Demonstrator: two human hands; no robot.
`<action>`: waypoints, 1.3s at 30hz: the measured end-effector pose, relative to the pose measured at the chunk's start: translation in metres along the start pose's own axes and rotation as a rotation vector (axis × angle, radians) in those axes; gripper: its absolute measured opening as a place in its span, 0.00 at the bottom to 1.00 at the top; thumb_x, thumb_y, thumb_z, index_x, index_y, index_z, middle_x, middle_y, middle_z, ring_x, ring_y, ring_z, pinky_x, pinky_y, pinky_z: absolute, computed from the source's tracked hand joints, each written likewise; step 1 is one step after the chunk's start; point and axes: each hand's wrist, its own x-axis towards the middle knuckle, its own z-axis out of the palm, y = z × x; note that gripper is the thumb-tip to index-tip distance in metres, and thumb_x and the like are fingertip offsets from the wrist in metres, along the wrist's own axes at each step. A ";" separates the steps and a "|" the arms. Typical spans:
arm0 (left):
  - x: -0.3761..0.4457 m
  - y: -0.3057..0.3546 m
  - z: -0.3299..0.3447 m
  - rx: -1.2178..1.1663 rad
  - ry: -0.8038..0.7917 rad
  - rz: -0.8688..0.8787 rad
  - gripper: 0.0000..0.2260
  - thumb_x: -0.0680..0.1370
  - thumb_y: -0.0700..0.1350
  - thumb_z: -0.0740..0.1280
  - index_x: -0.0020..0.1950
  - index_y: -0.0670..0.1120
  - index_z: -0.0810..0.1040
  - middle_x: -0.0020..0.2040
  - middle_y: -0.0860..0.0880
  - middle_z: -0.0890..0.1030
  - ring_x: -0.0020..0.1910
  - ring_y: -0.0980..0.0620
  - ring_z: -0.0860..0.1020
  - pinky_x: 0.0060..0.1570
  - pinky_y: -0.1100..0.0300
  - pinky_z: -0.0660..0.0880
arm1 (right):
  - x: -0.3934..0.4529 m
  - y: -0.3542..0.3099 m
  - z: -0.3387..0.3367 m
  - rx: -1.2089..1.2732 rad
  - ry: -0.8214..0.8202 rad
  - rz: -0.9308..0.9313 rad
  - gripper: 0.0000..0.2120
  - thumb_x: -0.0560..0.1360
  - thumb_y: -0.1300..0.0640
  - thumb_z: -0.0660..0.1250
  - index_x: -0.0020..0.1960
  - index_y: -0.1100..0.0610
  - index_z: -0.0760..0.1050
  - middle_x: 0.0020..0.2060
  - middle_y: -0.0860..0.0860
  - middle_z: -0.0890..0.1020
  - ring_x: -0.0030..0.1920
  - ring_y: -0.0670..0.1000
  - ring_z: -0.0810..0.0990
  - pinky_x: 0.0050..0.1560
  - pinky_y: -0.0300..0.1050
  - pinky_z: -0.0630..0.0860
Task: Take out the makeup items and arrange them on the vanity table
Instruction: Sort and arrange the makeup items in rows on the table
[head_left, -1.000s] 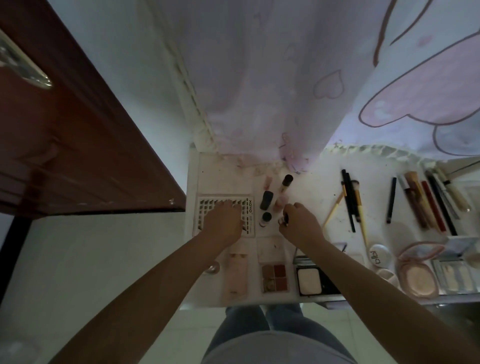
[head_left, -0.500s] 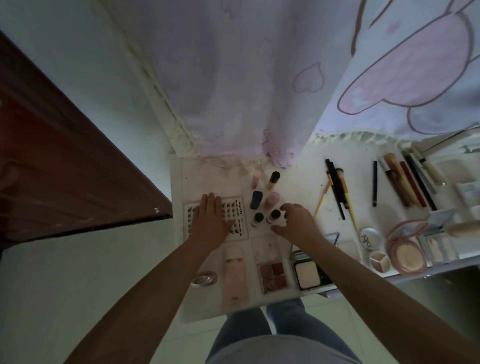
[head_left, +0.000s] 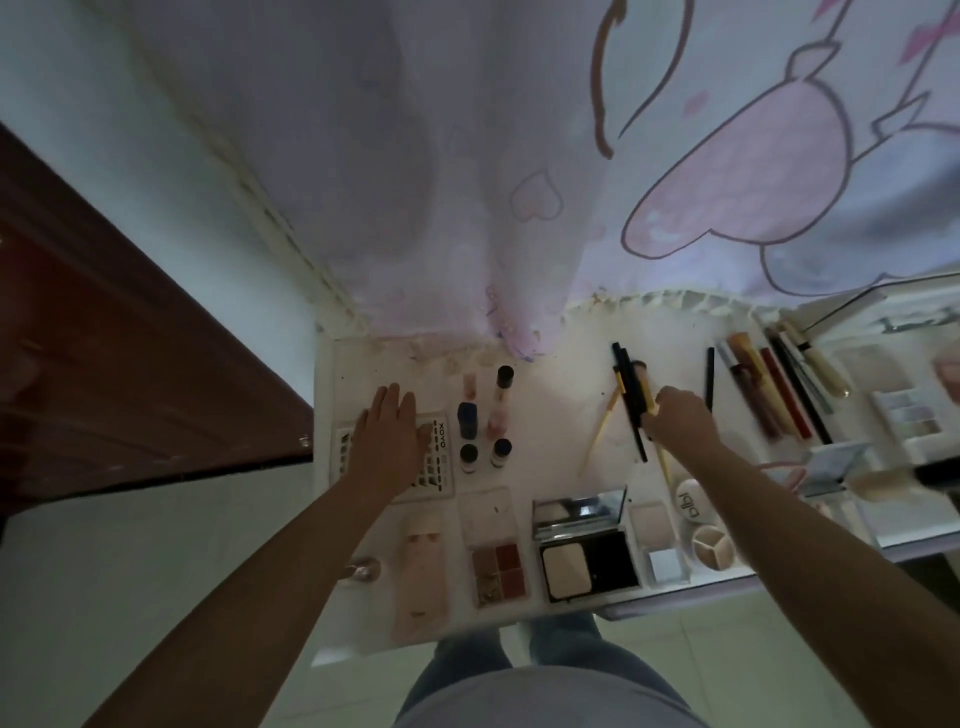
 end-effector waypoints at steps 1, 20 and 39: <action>-0.001 0.007 -0.006 -0.021 0.055 0.006 0.23 0.82 0.49 0.50 0.74 0.40 0.54 0.76 0.41 0.52 0.75 0.45 0.50 0.72 0.51 0.51 | 0.003 0.002 0.002 -0.013 0.002 -0.020 0.11 0.73 0.61 0.63 0.51 0.69 0.71 0.49 0.65 0.78 0.49 0.62 0.77 0.45 0.49 0.72; 0.003 0.146 -0.037 -0.180 0.280 0.316 0.20 0.79 0.44 0.58 0.69 0.41 0.65 0.69 0.43 0.66 0.69 0.47 0.62 0.69 0.56 0.58 | 0.041 0.054 -0.020 0.133 -0.092 0.201 0.12 0.75 0.66 0.58 0.55 0.70 0.71 0.54 0.63 0.77 0.56 0.62 0.76 0.53 0.50 0.73; 0.019 0.281 -0.067 0.169 0.432 0.731 0.17 0.75 0.52 0.66 0.32 0.43 0.71 0.29 0.44 0.79 0.27 0.47 0.77 0.22 0.63 0.62 | -0.054 0.131 -0.172 0.158 -0.072 -0.691 0.12 0.79 0.62 0.54 0.39 0.50 0.68 0.27 0.46 0.69 0.27 0.43 0.70 0.32 0.31 0.66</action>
